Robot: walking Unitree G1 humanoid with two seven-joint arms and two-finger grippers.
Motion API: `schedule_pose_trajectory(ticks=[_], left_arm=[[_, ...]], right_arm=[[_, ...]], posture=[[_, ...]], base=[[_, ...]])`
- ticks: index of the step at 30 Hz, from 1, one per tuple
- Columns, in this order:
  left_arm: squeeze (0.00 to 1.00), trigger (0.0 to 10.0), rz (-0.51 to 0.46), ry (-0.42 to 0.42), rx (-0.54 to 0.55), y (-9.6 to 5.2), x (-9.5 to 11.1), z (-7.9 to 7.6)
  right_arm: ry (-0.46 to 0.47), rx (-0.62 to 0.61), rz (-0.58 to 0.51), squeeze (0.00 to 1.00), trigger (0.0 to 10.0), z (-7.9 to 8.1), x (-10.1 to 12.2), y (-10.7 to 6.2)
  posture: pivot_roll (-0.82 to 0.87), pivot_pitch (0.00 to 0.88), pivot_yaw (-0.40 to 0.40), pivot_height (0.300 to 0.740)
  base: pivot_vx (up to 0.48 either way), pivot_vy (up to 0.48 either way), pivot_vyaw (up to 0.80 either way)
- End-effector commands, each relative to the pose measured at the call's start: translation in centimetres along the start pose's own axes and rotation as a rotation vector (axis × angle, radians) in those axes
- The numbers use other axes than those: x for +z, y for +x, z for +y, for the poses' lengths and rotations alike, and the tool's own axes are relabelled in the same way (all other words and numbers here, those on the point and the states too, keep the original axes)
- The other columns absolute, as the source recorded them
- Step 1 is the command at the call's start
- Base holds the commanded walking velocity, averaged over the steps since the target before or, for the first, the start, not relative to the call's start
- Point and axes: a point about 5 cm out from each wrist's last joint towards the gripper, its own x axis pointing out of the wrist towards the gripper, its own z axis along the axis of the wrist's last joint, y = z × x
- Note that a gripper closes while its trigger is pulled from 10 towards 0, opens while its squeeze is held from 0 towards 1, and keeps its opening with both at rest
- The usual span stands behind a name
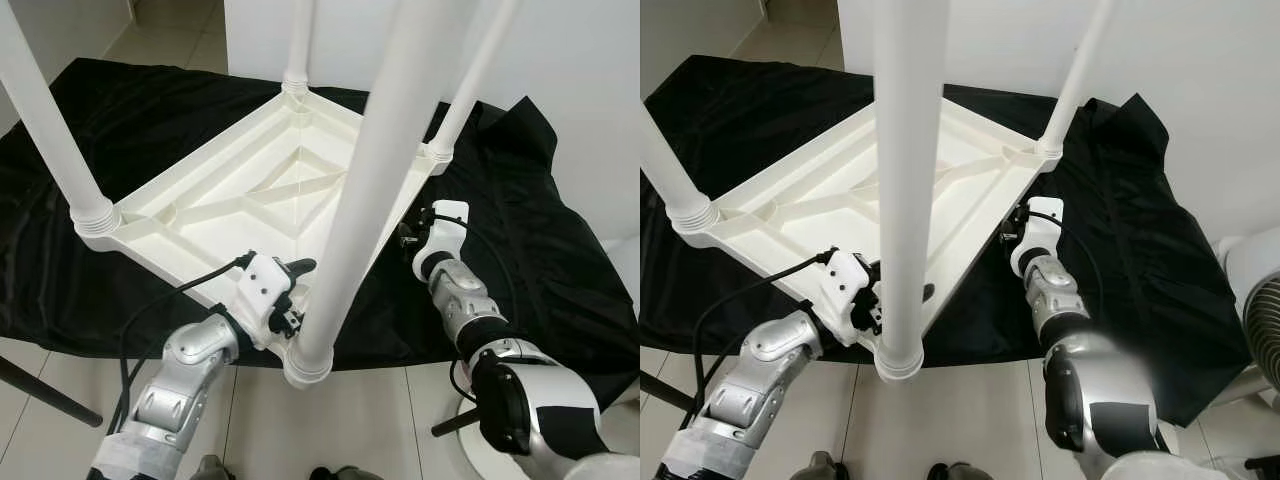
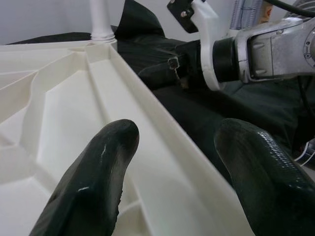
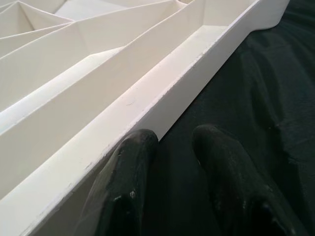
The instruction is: Building children table
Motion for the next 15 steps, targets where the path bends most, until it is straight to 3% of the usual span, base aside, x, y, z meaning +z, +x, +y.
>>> schedule_pose_trajectory(ticks=[1, 8, 9, 15], left_arm=[[0.00, 10.0, 0.002, 0.002, -0.057, 0.8, 0.2, -1.1], [0.00, 10.0, -0.013, 0.001, -0.067, 1.6, 0.7, -1.4], [0.00, 10.0, -0.021, -0.002, -0.072, 1.9, 0.9, -1.6], [0.00, 10.0, -0.023, -0.005, -0.076, 2.2, 1.1, -1.8]], right_arm=[[-0.015, 0.071, 0.003, 0.00, 10.0, 1.0, 0.1, 0.3], [-0.014, 0.161, 0.036, 0.00, 10.0, 2.7, 0.1, 0.7], [-0.030, 0.190, 0.039, 0.00, 10.0, 3.7, 0.1, 0.8], [-0.065, 0.161, 0.025, 0.00, 10.0, 4.3, 0.5, 1.1]], posture=[[0.04, 0.119, -0.098, 0.740], [0.04, 0.118, -0.091, 0.740], [0.04, 0.119, -0.089, 0.740], [0.04, 0.122, -0.086, 0.740]], base=[[0.000, 0.000, 0.00], [0.000, 0.000, 0.00], [0.000, 0.000, 0.00], [0.000, 0.000, 0.00]])
